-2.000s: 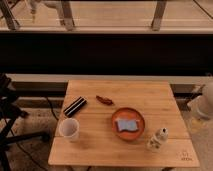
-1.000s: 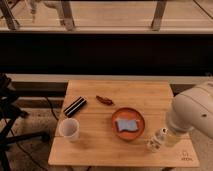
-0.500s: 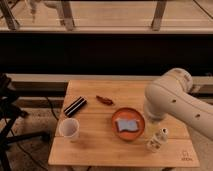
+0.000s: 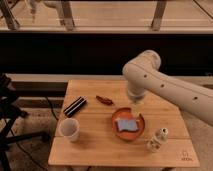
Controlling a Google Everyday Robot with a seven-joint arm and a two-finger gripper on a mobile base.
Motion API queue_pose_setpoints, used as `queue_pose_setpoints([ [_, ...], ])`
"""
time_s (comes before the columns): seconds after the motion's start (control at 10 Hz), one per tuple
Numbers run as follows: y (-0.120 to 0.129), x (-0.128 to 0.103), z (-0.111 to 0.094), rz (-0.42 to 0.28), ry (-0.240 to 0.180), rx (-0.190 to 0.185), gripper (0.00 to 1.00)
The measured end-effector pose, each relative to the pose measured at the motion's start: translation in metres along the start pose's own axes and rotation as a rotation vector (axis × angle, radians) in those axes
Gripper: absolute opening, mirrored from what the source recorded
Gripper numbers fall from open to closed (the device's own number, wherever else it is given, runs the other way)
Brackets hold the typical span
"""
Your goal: Move the arm in a circular motion
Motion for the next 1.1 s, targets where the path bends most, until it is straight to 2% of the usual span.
queue_pose_setpoints([
  [0.3, -0.051, 0.005, 0.013, -0.039, -0.008, 0.002, 0.8],
  [0.6, -0.099, 0.025, 0.03, -0.043, -0.012, -0.002, 0.8],
  [0.8, -0.118, 0.053, 0.045, -0.008, -0.009, -0.011, 0.8],
  [1.0, -0.126, 0.094, 0.058, 0.063, 0.002, -0.028, 0.8],
  [1.1, -0.123, 0.122, 0.065, 0.12, 0.001, -0.041, 0.8],
])
